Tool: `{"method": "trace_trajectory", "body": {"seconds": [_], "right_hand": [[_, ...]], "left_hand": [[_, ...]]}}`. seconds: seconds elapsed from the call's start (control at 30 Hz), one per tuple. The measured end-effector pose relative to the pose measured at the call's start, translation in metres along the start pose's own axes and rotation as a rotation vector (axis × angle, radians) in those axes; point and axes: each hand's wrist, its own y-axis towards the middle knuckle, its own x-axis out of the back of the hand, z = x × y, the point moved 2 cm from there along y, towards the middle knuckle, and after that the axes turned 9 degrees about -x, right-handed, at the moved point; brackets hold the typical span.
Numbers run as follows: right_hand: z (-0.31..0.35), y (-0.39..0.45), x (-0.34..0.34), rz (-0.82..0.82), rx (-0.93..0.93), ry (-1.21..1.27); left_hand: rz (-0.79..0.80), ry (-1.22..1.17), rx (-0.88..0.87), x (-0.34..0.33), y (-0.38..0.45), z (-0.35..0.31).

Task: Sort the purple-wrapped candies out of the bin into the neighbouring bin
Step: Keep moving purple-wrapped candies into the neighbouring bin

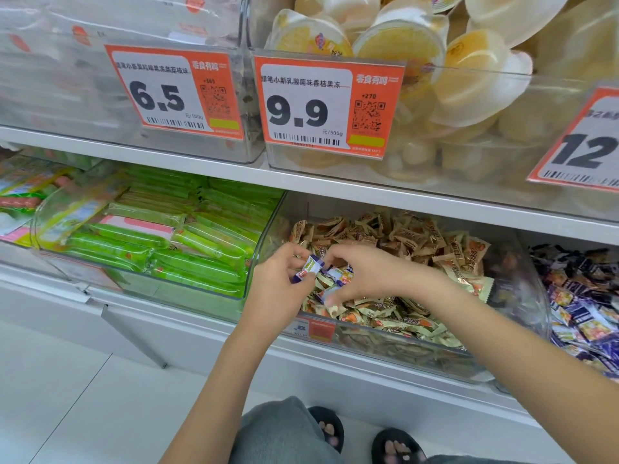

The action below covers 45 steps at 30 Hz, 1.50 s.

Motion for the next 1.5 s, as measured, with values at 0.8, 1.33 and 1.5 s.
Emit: {"method": "trace_trajectory", "body": {"seconds": [0.8, 1.33, 1.5], "right_hand": [[-0.005, -0.010, -0.008, -0.233, 0.050, 0.034], [0.013, -0.006, -0.017, -0.254, -0.100, -0.126], [0.002, -0.024, 0.002, -0.294, -0.167, 0.536]], "left_hand": [[-0.095, 0.065, 0.015, 0.001, -0.001, -0.007], [-0.074, 0.058, 0.032, 0.000, -0.002, -0.006], [-0.066, 0.002, 0.050, 0.002, -0.002, -0.013]]}}
